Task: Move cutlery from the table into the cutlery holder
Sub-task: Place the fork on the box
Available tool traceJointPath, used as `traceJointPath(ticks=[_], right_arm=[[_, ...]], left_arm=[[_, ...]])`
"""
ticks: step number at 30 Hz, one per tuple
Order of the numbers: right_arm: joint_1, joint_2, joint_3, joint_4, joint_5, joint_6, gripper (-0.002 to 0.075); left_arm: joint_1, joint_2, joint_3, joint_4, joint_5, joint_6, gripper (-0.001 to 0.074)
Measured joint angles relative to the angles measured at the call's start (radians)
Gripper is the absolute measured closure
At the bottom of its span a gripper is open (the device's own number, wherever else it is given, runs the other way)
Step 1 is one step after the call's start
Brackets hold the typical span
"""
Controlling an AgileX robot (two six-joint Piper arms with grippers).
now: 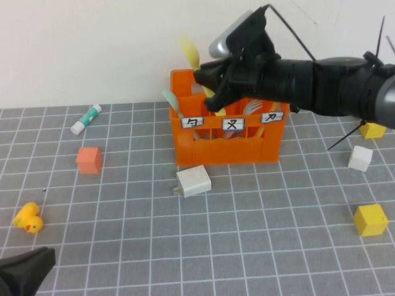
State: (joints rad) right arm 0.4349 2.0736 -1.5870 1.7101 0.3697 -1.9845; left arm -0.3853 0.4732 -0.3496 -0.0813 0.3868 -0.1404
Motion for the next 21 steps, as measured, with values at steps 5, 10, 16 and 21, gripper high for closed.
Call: traceJointPath(ticks=[5,10,16,21], right_arm=[[0.0,0.019,0.0,0.0,0.051,-0.079,0.0622],[0.0,0.017,0.0,0.0,0.069,-0.099,0.0576],[0.0,0.017,0.0,0.0,0.044,-0.099,0.0458],[0.0,0.017,0.0,0.0,0.021,-0.099,0.0431]], left_arm=[[0.0,0.0,0.0,0.0,0.0,0.0,0.0736],[0.0,0.0,0.0,0.0,0.0,0.0,0.0736],[0.0,0.0,0.0,0.0,0.006,0.0,0.0736],[0.0,0.0,0.0,0.0,0.01,0.0,0.0736]])
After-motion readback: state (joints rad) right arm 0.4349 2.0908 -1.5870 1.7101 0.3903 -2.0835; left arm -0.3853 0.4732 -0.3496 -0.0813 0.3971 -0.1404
